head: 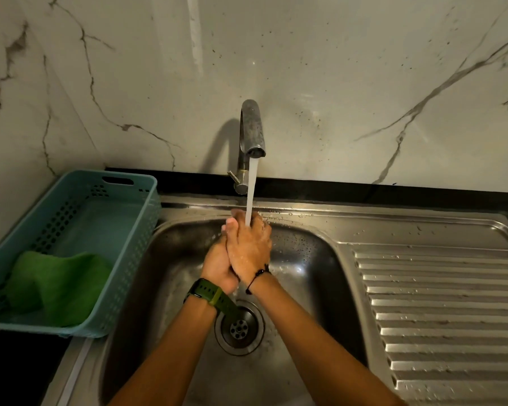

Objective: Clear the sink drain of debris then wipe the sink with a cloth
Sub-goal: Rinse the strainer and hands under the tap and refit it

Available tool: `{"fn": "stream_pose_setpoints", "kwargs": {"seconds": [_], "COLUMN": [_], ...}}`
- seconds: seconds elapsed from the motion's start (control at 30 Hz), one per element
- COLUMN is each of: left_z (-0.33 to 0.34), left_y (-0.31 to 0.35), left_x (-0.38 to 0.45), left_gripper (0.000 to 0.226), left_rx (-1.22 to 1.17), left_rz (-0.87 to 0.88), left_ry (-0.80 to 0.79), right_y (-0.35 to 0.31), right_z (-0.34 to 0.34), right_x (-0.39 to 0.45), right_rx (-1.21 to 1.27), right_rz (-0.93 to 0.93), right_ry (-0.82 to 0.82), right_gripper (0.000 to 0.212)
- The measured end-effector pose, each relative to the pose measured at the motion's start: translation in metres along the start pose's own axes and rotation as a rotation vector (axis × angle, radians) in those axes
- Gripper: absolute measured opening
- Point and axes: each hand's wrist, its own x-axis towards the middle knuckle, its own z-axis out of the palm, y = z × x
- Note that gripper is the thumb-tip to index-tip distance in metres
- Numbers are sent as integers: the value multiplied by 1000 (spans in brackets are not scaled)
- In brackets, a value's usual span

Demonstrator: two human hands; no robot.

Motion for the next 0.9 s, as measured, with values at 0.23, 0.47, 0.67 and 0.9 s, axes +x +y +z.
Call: {"fn": "stream_pose_setpoints", "kwargs": {"seconds": [0.23, 0.47, 0.67, 0.9], "left_z": [10, -27, -69, -85], "left_y": [-19, -9, -13, -31], "left_x": [-16, -31, -18, -18], "left_gripper": [31, 27, 27, 12], "left_rx": [185, 173, 408, 820], "left_rz": [103, 171, -41, -96], "left_ry": [54, 155, 484, 325], "right_y": [16, 13, 9, 2], "right_z": [-7, -27, -40, -63], "right_x": [8, 39, 35, 40], "right_rx": [564, 591, 385, 222], "right_rz": [253, 412, 249, 185], "right_ry": [197, -383, -694, -975], "right_gripper": [24, 27, 19, 23]}}
